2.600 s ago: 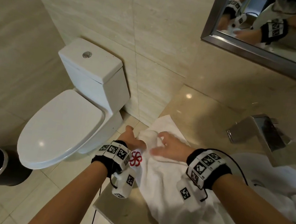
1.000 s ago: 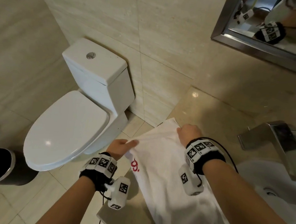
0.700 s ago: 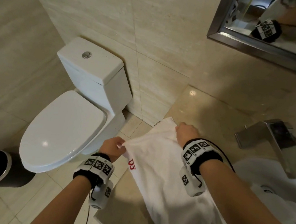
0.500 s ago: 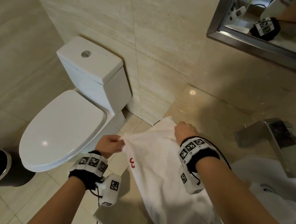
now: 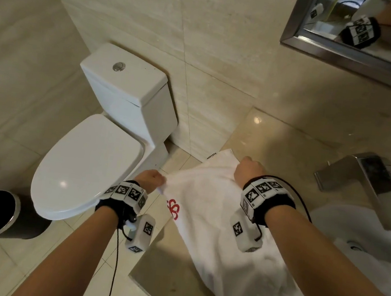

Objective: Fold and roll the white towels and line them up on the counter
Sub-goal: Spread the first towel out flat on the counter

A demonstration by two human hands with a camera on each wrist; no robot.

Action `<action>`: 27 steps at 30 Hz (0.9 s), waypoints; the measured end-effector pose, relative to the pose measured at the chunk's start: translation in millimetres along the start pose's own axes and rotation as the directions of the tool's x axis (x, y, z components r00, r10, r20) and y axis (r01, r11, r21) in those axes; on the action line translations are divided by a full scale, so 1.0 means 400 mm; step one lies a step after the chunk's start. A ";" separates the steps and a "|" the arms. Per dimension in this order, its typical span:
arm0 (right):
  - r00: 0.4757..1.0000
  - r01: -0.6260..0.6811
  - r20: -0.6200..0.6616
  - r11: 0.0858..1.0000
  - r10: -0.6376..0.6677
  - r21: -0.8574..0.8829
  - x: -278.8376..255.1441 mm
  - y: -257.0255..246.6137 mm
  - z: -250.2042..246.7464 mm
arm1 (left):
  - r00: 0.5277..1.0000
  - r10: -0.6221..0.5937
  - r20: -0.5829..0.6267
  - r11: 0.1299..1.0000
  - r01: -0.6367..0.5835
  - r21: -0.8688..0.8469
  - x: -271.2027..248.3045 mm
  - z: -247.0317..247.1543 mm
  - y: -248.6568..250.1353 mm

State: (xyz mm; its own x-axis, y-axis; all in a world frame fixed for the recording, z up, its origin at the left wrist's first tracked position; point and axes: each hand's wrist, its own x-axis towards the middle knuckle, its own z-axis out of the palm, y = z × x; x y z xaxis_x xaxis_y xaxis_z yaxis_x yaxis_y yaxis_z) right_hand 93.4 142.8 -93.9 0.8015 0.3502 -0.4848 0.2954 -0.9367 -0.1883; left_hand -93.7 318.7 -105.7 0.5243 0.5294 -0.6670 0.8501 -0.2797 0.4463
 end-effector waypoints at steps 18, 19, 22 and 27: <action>0.989 0.068 0.089 0.900 -0.118 0.430 -0.099 0.096 -0.058 | 0.865 0.501 0.022 0.804 -0.474 0.358 -0.089 0.118 0.174; 0.983 0.052 0.131 0.872 -0.132 0.488 -0.121 0.119 -0.065 | 0.888 0.438 0.140 0.793 -0.455 0.405 -0.082 0.145 0.189; 0.933 0.053 0.298 0.895 -0.202 0.442 -0.183 0.207 -0.076 | 0.934 0.275 0.228 0.813 -0.352 0.464 -0.074 0.198 0.203; 0.830 0.160 0.509 0.972 -0.228 0.174 -0.249 0.320 -0.062 | 0.968 0.140 0.209 0.847 -0.227 0.480 -0.085 0.177 0.203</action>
State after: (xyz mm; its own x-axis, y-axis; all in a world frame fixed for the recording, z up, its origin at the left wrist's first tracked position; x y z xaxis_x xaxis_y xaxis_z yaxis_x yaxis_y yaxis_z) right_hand 64.2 -12.0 -48.6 0.3336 0.5077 -0.7943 0.3246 -0.8529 -0.4089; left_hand -39.2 221.2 -89.0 0.6371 0.3053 -0.7078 0.6253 -0.7417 0.2429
